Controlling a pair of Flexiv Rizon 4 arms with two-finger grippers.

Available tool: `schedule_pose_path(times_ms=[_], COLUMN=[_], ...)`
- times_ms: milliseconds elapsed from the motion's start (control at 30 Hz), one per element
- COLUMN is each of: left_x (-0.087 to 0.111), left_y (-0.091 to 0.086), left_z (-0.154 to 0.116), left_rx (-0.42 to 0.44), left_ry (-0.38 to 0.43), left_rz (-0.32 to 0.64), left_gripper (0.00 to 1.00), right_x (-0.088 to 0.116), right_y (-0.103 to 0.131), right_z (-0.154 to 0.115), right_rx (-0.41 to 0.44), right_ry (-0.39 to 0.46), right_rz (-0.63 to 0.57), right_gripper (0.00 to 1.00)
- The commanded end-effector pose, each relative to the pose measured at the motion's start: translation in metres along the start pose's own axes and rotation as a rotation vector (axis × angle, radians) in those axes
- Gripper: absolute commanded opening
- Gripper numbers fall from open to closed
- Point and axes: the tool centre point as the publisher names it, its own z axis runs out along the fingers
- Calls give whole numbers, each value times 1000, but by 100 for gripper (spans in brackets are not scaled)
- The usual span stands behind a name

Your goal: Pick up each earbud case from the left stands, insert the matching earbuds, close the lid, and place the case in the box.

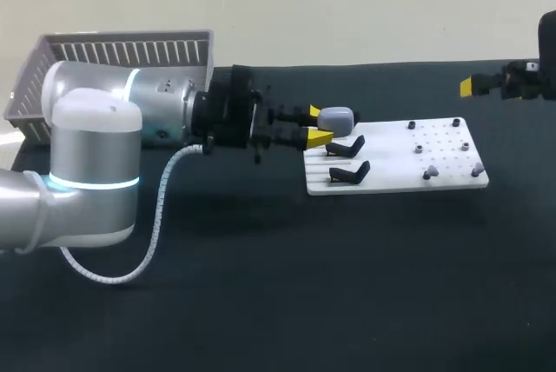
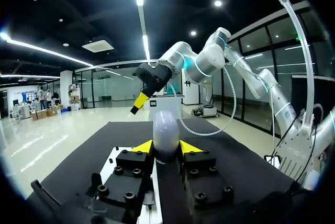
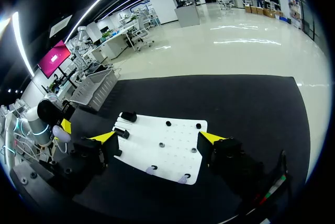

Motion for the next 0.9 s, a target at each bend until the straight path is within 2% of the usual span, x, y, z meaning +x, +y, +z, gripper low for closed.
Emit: schedule_pose_path(times_ms=[33,833,900], left_x=[1,3,3], left_y=[6,5,5], left_z=[1,-2,-2], left_rx=[19,19,19], left_ry=[10,30,30], left_rz=[-2,7,7], left_gripper=[0,0,0], right_x=[0,0,1], right_y=[0,0,10], right_z=[0,0,-6], right_rx=[0,0,-27], right_ry=[0,0,-17], right_rz=[0,0,-14], right_gripper=[100,100,100])
